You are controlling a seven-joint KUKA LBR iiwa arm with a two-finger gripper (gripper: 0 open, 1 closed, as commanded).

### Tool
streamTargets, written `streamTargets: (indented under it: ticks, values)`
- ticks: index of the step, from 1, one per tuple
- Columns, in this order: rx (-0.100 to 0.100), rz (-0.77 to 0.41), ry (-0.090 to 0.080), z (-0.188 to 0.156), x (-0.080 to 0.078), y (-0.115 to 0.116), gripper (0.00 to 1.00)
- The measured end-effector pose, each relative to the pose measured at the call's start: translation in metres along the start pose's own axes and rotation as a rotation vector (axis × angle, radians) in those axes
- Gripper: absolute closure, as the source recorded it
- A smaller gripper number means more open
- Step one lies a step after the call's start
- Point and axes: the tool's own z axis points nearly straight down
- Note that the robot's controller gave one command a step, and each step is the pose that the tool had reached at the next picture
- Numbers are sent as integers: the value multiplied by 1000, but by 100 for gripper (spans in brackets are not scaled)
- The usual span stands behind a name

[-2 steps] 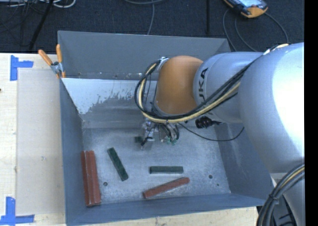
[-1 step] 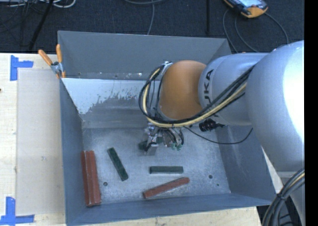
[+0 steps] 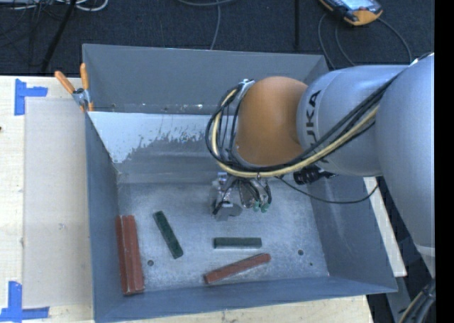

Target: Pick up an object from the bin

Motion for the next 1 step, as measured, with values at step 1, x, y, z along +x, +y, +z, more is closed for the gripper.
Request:
streamTargets:
  ticks: [1]
  values:
    - [0, -47, -4, 37, 42, -9, 0]
